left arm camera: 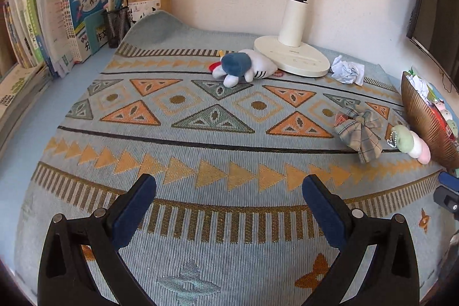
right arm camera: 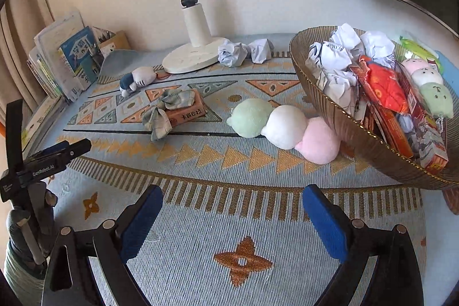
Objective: Organize objects
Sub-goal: 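Move both tools back toward the blue-white plush and paper near the lamp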
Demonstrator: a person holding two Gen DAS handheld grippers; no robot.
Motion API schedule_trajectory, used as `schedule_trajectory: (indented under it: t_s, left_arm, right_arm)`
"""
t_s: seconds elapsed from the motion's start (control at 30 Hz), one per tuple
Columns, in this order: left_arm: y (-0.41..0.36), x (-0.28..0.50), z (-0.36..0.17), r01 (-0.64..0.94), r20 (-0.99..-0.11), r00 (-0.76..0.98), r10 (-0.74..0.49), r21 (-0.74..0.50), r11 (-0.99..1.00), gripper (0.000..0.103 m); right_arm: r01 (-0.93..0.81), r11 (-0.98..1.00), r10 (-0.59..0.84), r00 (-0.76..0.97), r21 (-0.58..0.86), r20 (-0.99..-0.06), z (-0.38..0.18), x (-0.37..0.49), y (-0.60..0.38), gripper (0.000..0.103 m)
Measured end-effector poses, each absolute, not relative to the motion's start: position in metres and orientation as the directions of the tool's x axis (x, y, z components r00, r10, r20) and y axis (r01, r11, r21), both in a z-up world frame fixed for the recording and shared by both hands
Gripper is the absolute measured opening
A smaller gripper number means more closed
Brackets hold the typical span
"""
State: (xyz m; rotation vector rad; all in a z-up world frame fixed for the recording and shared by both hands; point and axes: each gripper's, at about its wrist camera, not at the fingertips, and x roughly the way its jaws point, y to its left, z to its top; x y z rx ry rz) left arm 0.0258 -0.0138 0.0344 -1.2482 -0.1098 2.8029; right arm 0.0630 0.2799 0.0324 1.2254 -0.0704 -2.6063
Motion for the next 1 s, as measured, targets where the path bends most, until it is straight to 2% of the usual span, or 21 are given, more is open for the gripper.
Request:
schedule_trajectory:
  t_s: [0.1, 0.27, 0.63, 1.0]
  left_arm:
    - [-0.013, 0.027, 0.034, -0.036, -0.733, -0.673, 0.096, -0.097, -0.995, 0.102]
    - [-0.005, 0.027, 0.030, -0.030, -0.752, -0.656, 0.070, -0.066, -0.997, 0.102]
    - [-0.003, 0.021, 0.021, -0.044, -0.791, -0.606, 0.083, -0.070, -0.997, 0.102]
    - [-0.003, 0.021, 0.021, -0.053, -0.790, -0.606, 0.094, -0.077, -0.996, 0.102]
  right_arm:
    - [0.194, -0.977, -0.192, -0.608, 0.090, -0.771, 0.021, 0.059, 0.272, 0.098]
    - [0.158, -0.987, -0.123, -0.646, 0.026, -0.753, 0.023, 0.063, 0.270, 0.098]
    - [0.147, -0.987, -0.140, -0.605, 0.063, -0.784, 0.019, 0.057, 0.274, 0.098]
    - [0.152, -0.986, -0.148, -0.603, 0.069, -0.784, 0.019, 0.057, 0.274, 0.098]
